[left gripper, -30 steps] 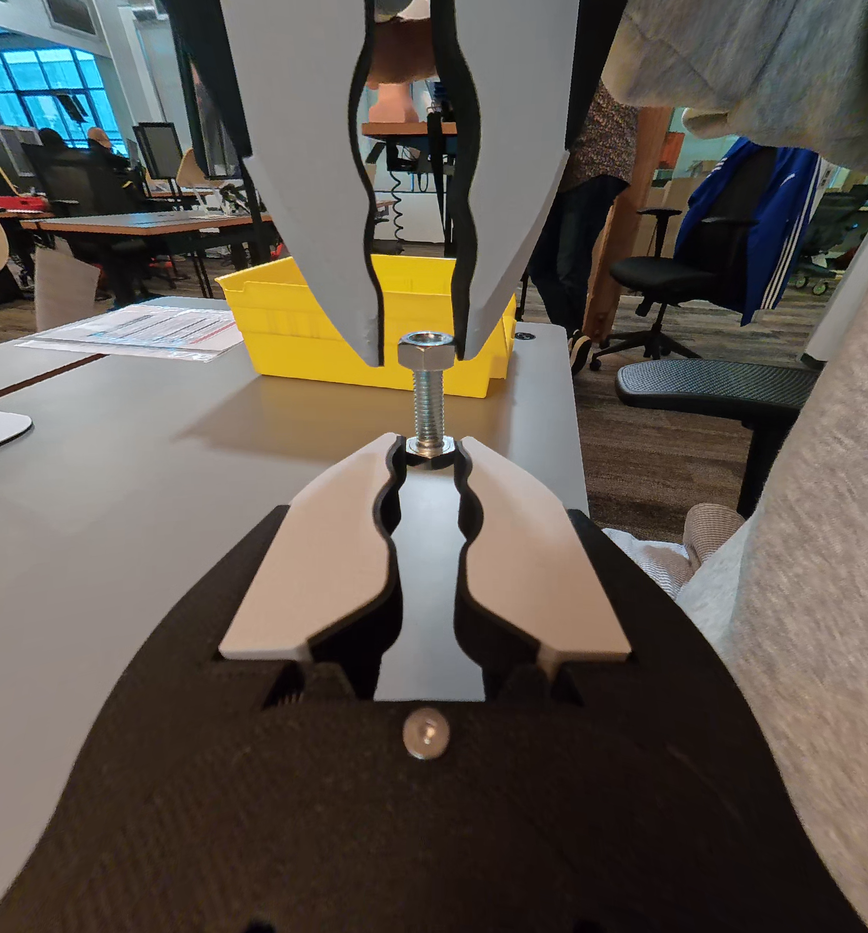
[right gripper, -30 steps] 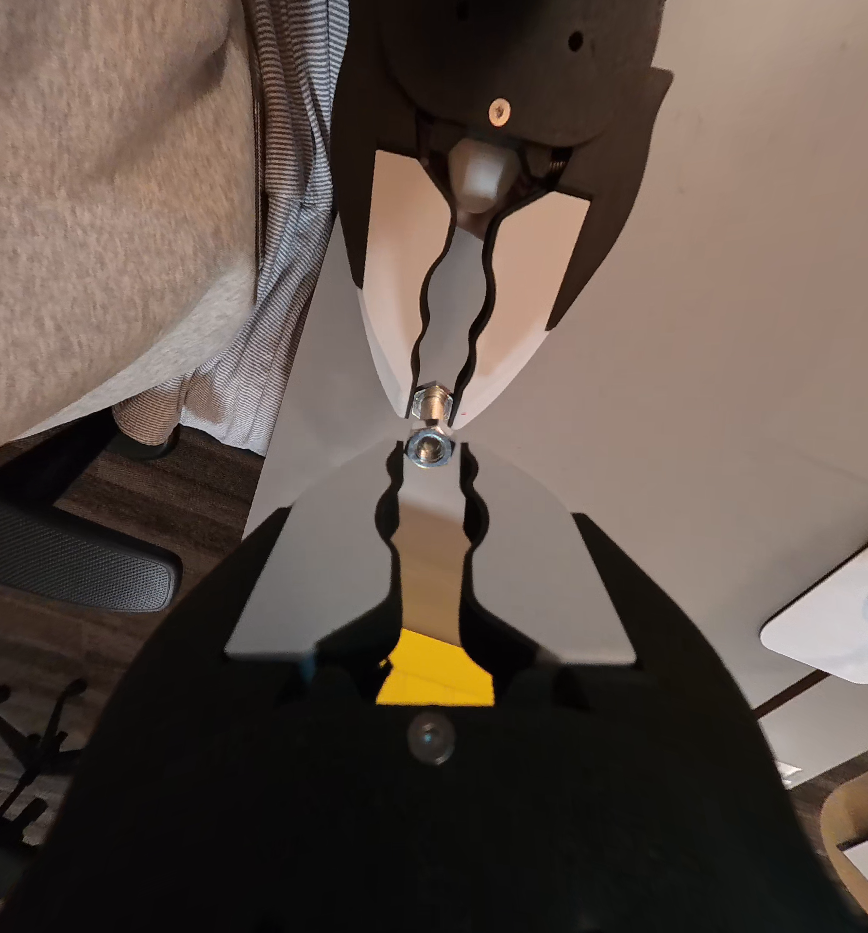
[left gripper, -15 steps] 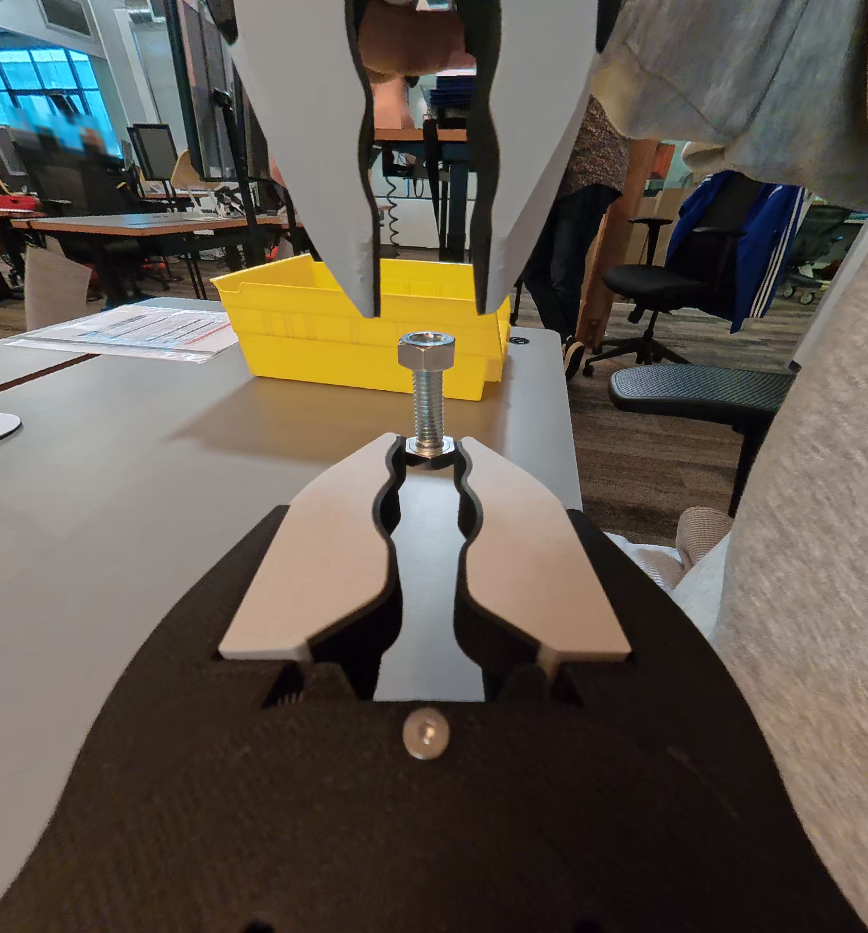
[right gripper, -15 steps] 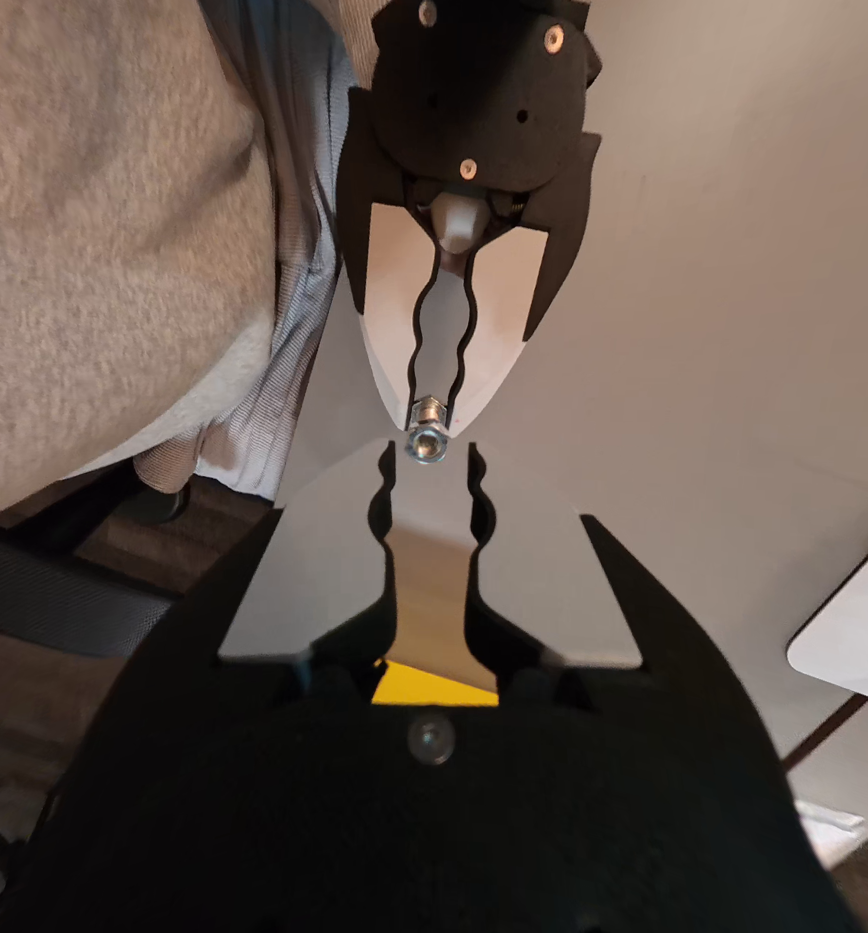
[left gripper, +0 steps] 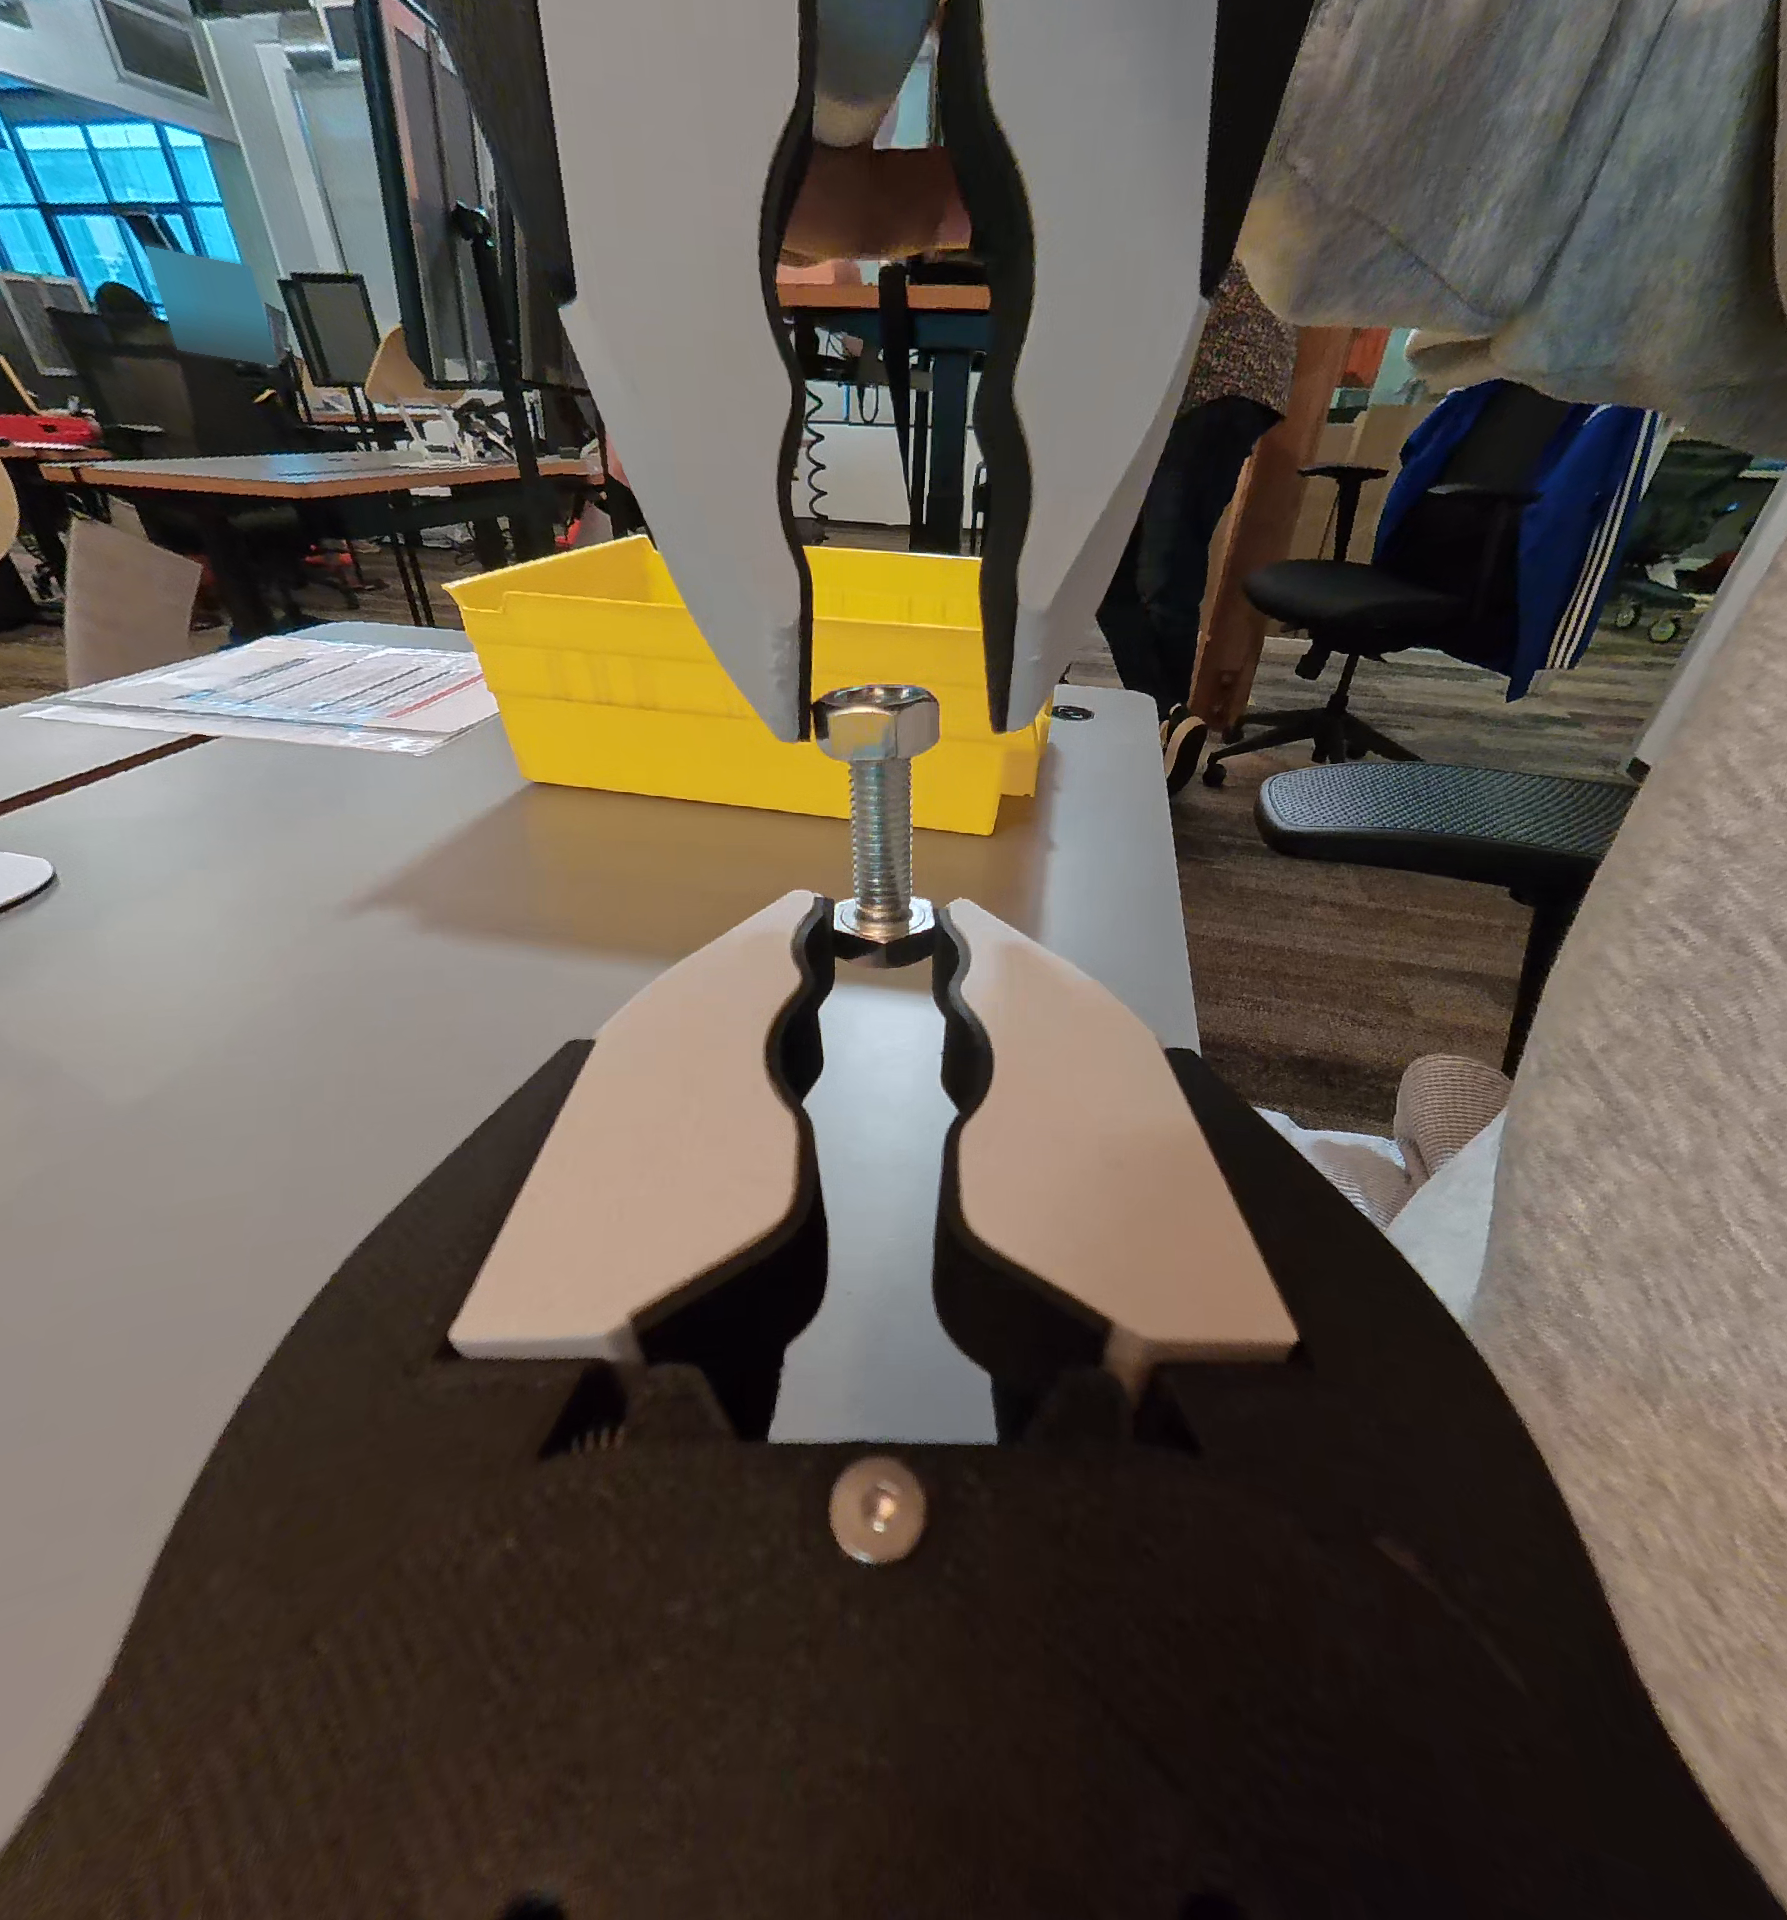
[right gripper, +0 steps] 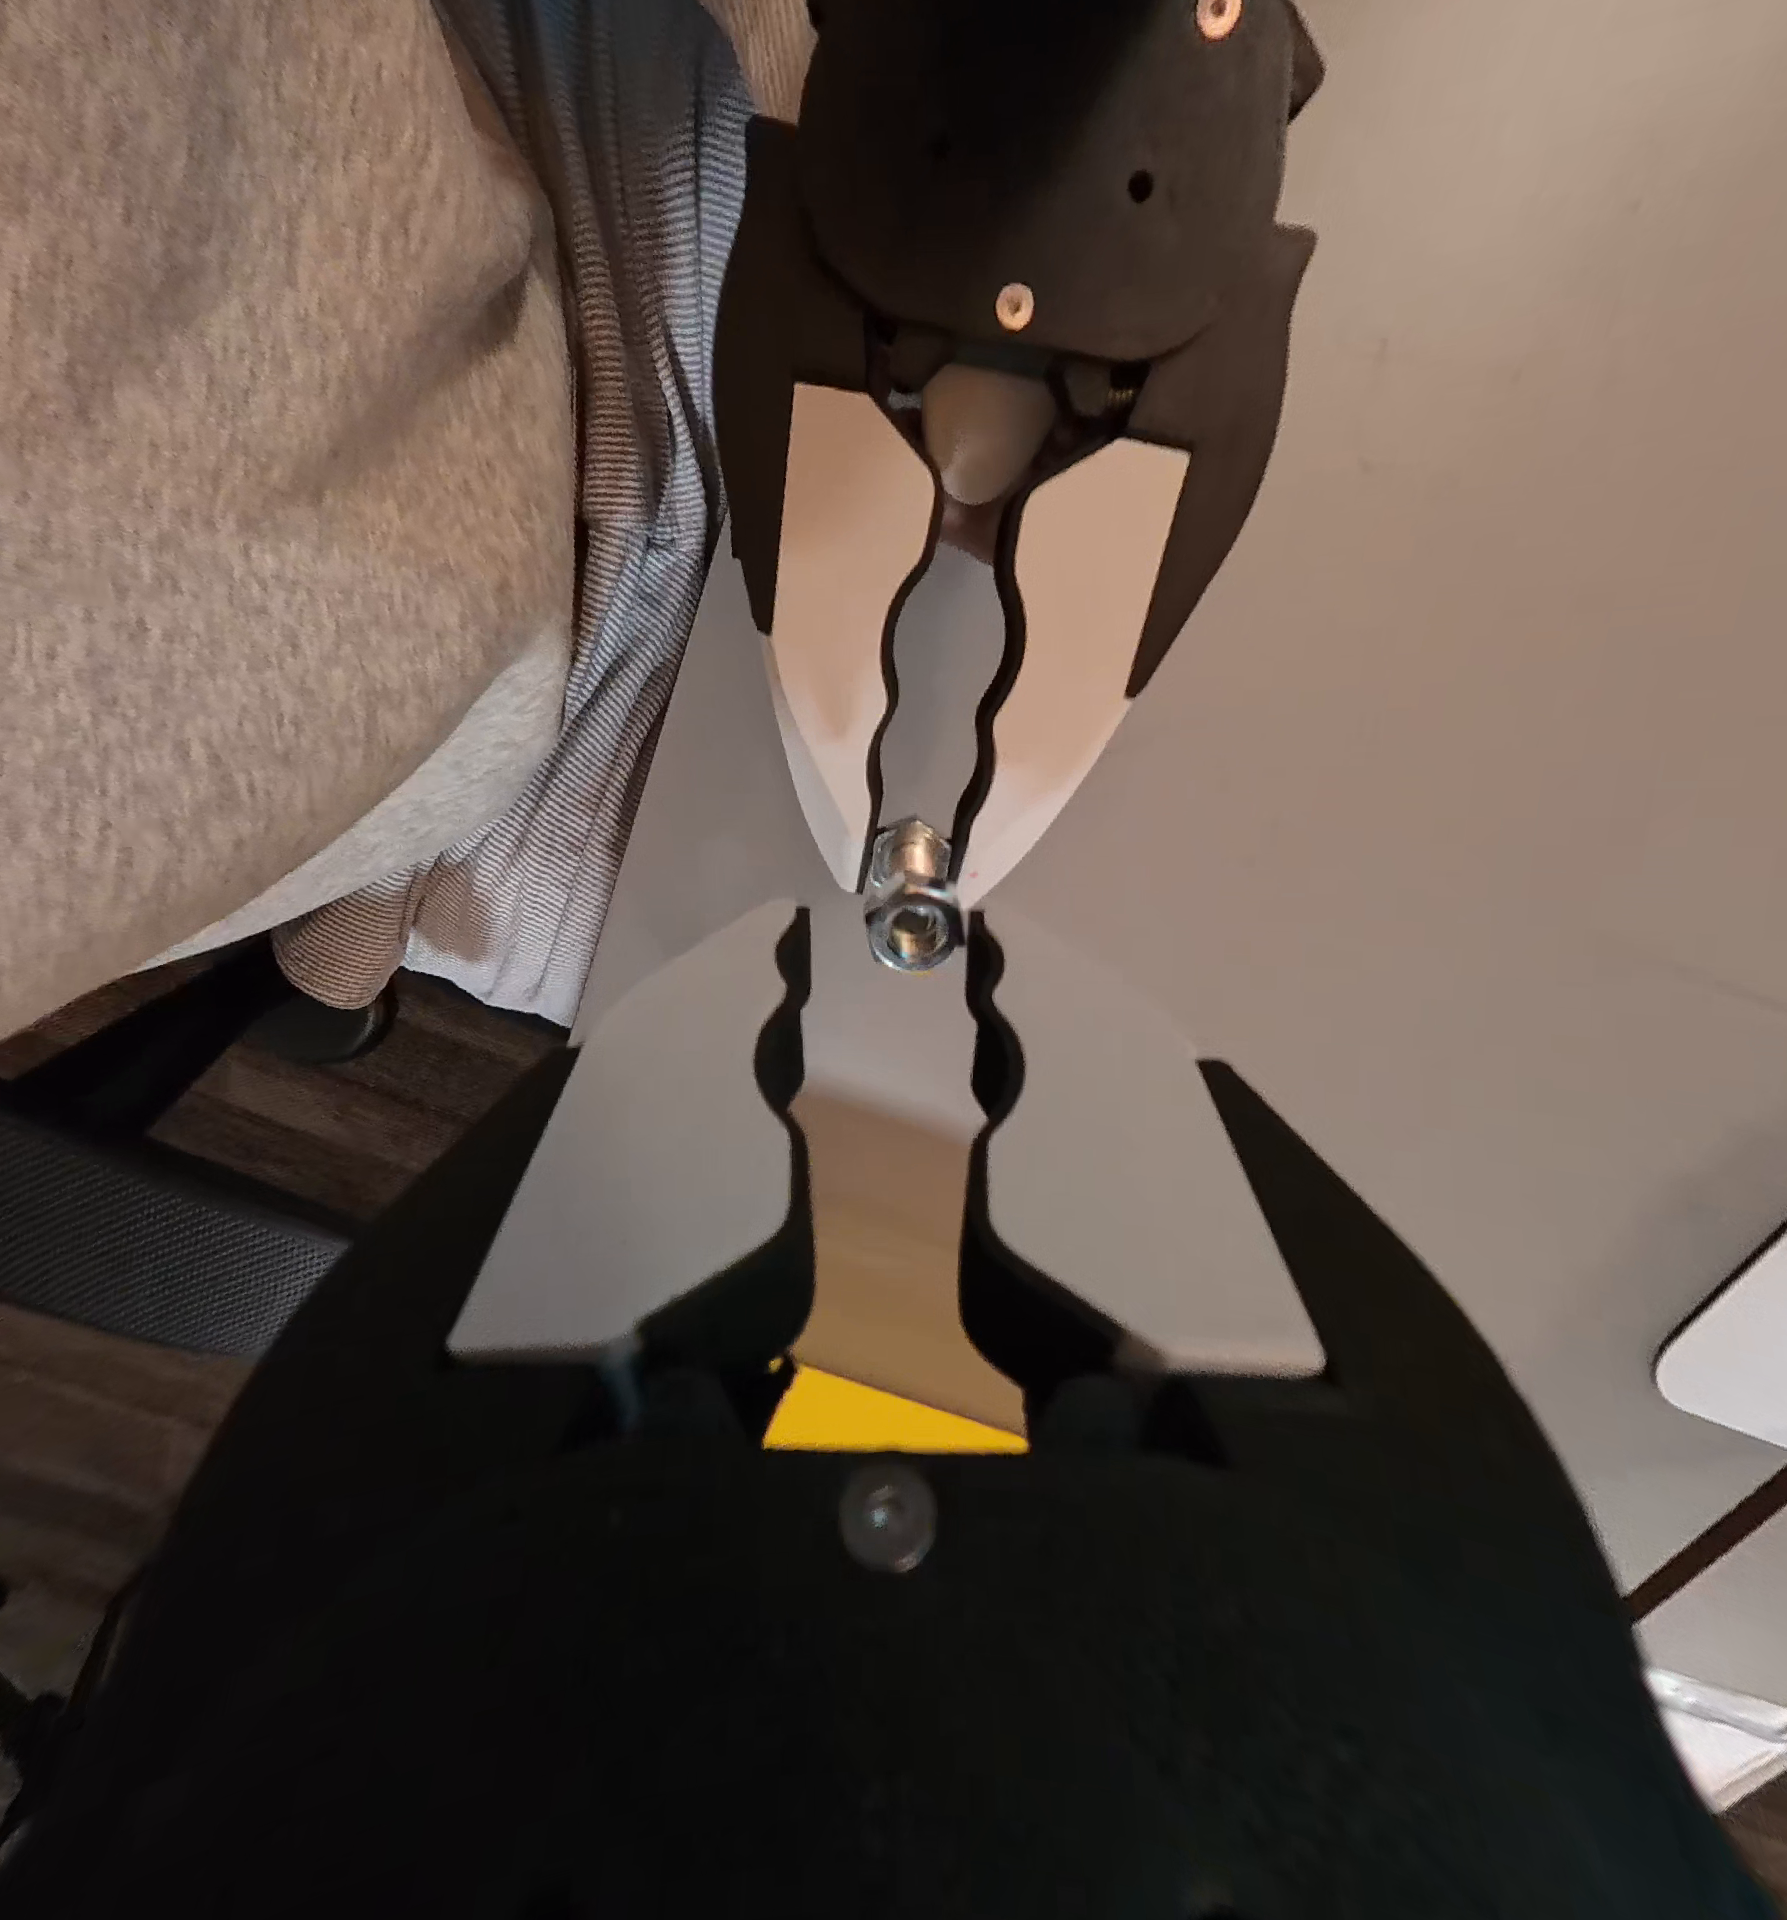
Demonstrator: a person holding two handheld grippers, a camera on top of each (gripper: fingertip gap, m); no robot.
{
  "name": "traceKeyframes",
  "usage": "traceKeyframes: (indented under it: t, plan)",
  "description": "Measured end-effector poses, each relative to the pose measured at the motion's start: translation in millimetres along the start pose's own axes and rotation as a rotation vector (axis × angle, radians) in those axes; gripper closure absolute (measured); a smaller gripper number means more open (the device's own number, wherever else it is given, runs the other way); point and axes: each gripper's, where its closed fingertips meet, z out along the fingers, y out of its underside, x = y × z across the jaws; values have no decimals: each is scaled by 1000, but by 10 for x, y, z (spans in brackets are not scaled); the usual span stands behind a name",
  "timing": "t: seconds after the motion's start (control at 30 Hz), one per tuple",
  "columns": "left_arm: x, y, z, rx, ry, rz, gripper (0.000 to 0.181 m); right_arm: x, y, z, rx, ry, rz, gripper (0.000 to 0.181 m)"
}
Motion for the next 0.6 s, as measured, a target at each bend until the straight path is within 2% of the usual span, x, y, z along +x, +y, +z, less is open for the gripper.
traceKeyframes:
  t: [0.6]
  plan:
    - [8,-8,-4,1,1,3,163,-3,-13,-2,-6,33,-14,154]
